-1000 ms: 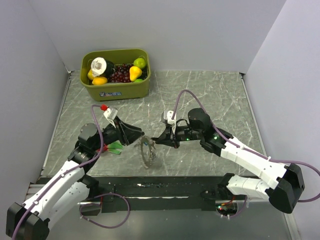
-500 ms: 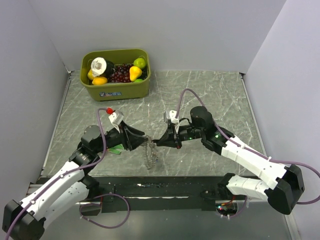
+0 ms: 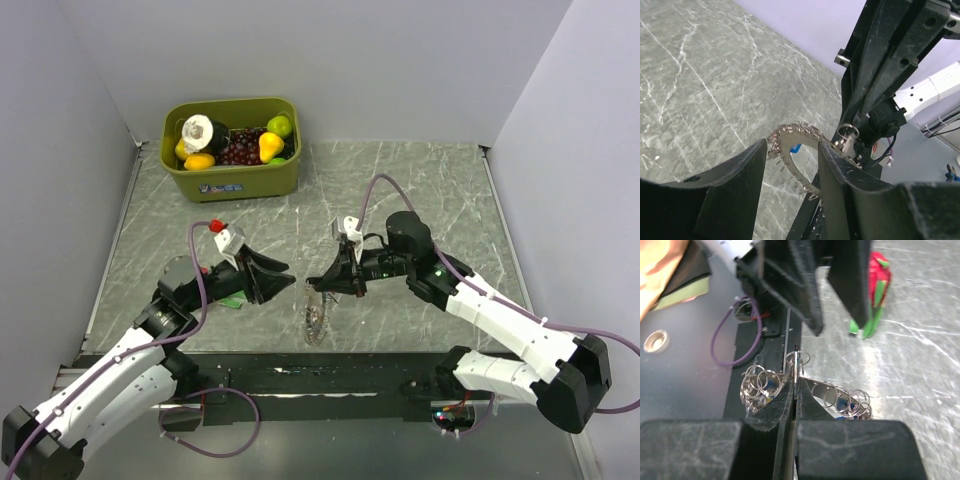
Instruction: Put the keys on the keyring
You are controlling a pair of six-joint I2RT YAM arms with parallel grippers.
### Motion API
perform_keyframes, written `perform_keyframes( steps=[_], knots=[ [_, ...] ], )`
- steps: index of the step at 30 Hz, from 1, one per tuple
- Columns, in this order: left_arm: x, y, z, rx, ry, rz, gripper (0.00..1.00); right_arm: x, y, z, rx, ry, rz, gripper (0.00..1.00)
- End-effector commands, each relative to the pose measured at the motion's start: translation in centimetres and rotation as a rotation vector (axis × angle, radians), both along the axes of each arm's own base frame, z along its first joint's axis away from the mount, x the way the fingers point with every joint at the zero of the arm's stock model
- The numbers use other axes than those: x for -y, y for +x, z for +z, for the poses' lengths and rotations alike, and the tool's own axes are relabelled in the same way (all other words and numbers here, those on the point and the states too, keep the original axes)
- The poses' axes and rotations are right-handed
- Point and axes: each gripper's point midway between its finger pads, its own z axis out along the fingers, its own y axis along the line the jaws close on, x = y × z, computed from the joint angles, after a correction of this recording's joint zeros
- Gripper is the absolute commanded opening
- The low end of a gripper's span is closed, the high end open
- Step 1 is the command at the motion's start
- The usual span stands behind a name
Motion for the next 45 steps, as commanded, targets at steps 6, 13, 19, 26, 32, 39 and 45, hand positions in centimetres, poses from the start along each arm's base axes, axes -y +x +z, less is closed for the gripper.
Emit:
perform_keyframes(
  steps=[6,13,19,26,32,39,45],
  knots=[
    [0.2,0.7,2.6,0.007,0.008,0.026,0.53,0.5,5.8,4.7,0.004,0.087,-0.379,0.00],
    [0.8,0.4,3.1,0.008,0.016,0.006,0.53,1.5,8.6,4.9,-0.068,0.121,-0.599,0.00],
    [2.2,0.4,2.1,-0.011,0.072,-0.007,0.51,2.0,10.2,4.7,-0.105,0.111,-0.713,0.00],
    [5.1,-0.4,1.0,0.003,0.087,-0.072,0.60,2.0,10.8,5.0,-0.127,0.121,-0.768,0.00],
    [5.6,1.6,0.5,0.028,0.064,0.053,0.67,2.0,10.7,5.1,-0.145,0.128,-0.774,0.00],
    [4.6,3.9,-1.1,0.045,0.035,0.206,0.68,1.7,10.3,5.3,-0.154,0.135,-0.765,0.00],
    [4.2,4.5,-0.8,0.067,-0.012,0.249,0.71,1.8,10.1,4.9,-0.149,0.112,-0.784,0.00]
  ],
)
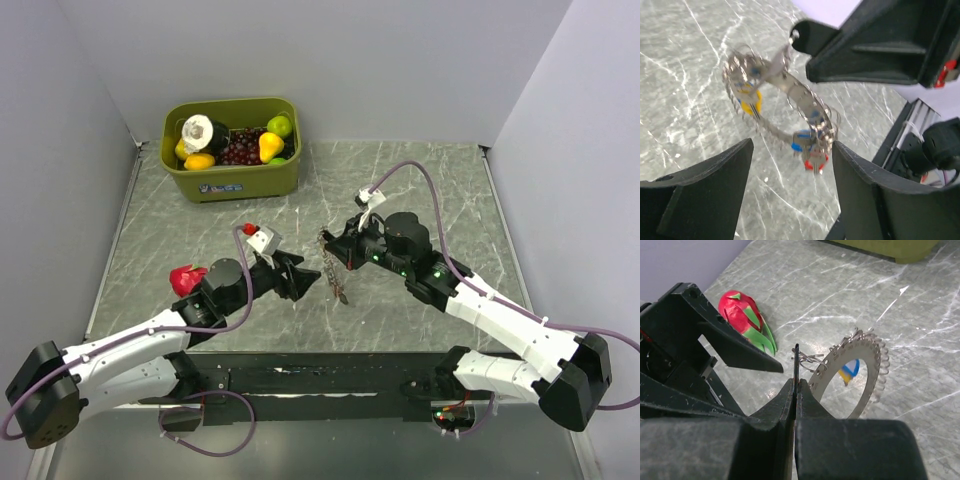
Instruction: Put the keys on the keyring
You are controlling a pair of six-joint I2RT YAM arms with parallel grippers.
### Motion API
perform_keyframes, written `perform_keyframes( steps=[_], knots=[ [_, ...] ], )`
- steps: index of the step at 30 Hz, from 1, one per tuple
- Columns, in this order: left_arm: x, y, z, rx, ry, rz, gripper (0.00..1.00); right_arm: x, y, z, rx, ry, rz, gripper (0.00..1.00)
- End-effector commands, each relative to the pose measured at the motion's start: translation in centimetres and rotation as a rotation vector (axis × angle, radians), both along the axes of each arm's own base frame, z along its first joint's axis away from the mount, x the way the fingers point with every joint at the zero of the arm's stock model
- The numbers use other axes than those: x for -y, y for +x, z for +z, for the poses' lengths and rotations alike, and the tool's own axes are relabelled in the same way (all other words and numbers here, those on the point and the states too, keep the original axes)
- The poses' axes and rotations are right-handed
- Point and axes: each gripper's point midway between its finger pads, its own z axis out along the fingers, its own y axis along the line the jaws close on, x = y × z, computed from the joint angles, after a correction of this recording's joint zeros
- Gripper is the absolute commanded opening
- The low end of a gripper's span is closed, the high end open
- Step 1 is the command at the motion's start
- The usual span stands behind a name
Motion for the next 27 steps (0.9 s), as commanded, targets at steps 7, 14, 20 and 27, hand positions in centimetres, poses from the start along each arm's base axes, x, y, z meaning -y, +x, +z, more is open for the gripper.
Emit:
perform_keyframes(
  steps=[7,14,20,27],
  knots=[
    [1.5,1.1,2.8,0.075,-0.095,-0.003,0.77,-0.8,0.2,5.4,0.114,0.079,-0.016,0.00],
    [1.3,1.5,3.1,0.088,-0.139,0.021,0.74,-0.9,-0.2,5.6,0.121,0.080,0.003,0.00],
    [0.4,1.4,4.0,0.182,-0.200,0.042,0.73,-1.0,-0.6,5.6,0.122,0.074,0.016,0.00],
    [0.4,1.1,4.3,0.236,-0.182,0.016,0.77,-0.8,-0.8,5.8,0.129,0.082,0.013,0.00]
  ],
)
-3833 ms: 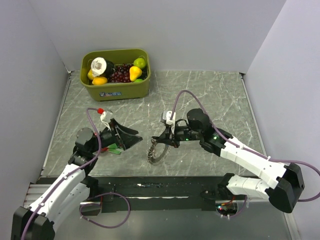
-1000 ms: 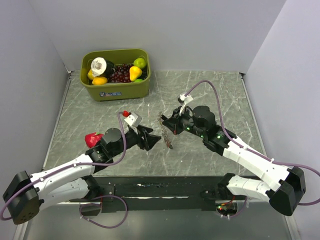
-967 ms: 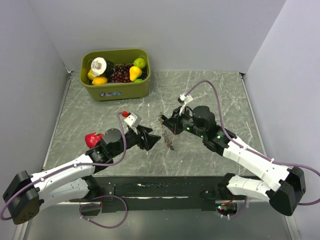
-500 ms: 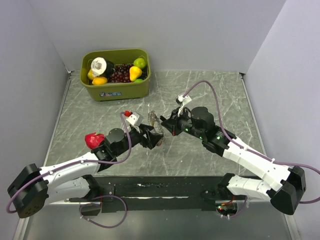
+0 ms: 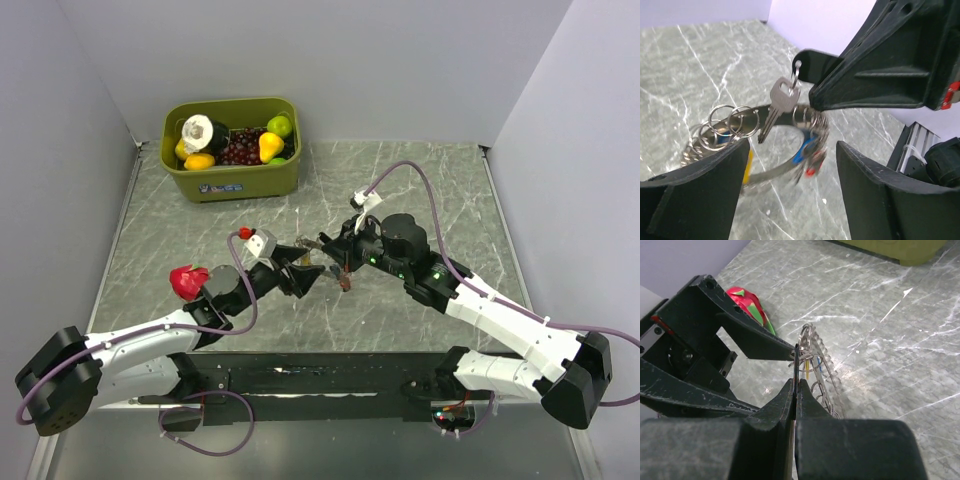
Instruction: Put the keys on the keyring
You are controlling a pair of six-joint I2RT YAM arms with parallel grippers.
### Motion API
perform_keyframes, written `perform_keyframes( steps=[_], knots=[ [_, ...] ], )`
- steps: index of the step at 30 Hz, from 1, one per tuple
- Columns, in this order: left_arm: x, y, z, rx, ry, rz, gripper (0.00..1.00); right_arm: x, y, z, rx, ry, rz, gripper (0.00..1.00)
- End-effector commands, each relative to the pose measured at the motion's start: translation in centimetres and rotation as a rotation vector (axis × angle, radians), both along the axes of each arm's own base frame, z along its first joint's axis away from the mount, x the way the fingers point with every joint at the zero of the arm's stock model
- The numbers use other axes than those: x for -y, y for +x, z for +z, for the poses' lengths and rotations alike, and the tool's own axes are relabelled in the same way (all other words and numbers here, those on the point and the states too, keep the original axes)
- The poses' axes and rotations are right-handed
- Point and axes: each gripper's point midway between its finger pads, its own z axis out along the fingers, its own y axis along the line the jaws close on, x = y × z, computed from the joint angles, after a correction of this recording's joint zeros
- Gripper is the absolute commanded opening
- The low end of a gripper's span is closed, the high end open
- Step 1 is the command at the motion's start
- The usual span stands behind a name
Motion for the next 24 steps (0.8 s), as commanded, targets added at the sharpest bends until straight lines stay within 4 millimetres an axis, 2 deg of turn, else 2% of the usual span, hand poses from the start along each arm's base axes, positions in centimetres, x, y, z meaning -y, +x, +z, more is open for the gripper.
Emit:
perform_keyframes(
  steps=[1,6,10,18,24],
  knots=[
    [-0.3,0.0,3.4,0.122,-0.068,0.000,0.78,-0.2,0.1,5.3,0.109,0.105,-0.002,0.00],
    [-0.2,-1.0,3.5,0.164,-0.060,-0.048,0.75,-0.3,0.1,5.2,0.103,0.103,-0.002,0.00],
    [-0.8,-2.5,4.2,0.239,-0.075,-0.089,0.65,-0.4,0.1,5.2,0.098,0.101,-0.006,0.00],
    [-1.4,-5.9,3.6,0.411,-0.056,-0.206,0.52,-0.6,-0.2,5.5,0.105,0.103,0.009,0.00],
    [-0.3,-6.7,2.5,0.442,-0.008,-0.289,0.49,-0.8,-0.4,5.5,0.104,0.103,0.015,0.00]
  ],
)
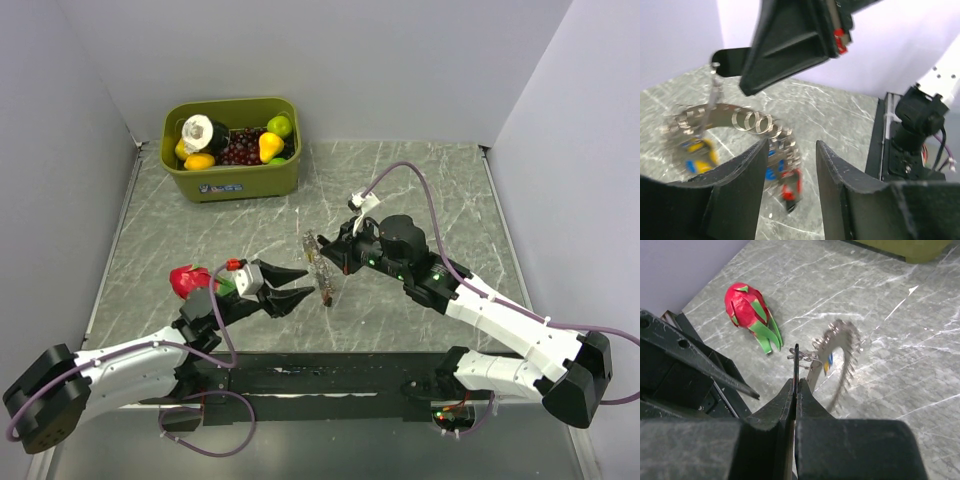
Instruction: Put the keys on the keyring
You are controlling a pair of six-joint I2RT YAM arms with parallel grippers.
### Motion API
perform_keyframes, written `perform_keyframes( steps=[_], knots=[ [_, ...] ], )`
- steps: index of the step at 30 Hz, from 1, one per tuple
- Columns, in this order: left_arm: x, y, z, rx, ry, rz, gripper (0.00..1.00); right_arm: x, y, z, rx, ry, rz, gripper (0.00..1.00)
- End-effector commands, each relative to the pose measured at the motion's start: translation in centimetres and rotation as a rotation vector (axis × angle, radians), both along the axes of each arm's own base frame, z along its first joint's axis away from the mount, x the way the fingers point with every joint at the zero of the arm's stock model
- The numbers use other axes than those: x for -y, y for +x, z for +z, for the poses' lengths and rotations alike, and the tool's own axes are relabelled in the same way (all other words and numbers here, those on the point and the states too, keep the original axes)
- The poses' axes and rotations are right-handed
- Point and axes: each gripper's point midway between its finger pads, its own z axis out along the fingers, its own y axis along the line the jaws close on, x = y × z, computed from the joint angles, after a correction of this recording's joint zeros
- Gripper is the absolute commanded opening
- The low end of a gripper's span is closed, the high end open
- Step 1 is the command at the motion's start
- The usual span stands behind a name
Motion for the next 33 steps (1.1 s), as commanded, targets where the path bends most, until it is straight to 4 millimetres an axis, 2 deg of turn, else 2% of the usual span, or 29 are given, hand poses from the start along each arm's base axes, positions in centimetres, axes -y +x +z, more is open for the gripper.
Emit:
perform_keyframes(
  steps=[1,8,14,20,33],
  knots=[
    [0.9,-1.3,1.6,0.124,-0.013,-0.085,0.49,-0.5,0.2,5.5,0.109,0.107,0.001,0.00],
    [0.9,0.3,1.9,0.145,-0.030,-0.013,0.48,-0.6,0.1,5.2,0.109,0.098,0.005,0.00],
    [0.1,1.4,2.3,0.154,-0.065,0.071,0.45,-0.8,0.0,4.8,0.103,0.089,0.015,0.00],
    [0.7,1.8,2.4,0.157,-0.068,0.066,0.43,-0.8,0.1,4.9,0.107,0.092,0.015,0.00],
    [0.5,4.2,3.5,0.153,-0.106,0.174,0.48,-1.1,0.0,4.8,0.105,0.096,0.024,0.00]
  ],
)
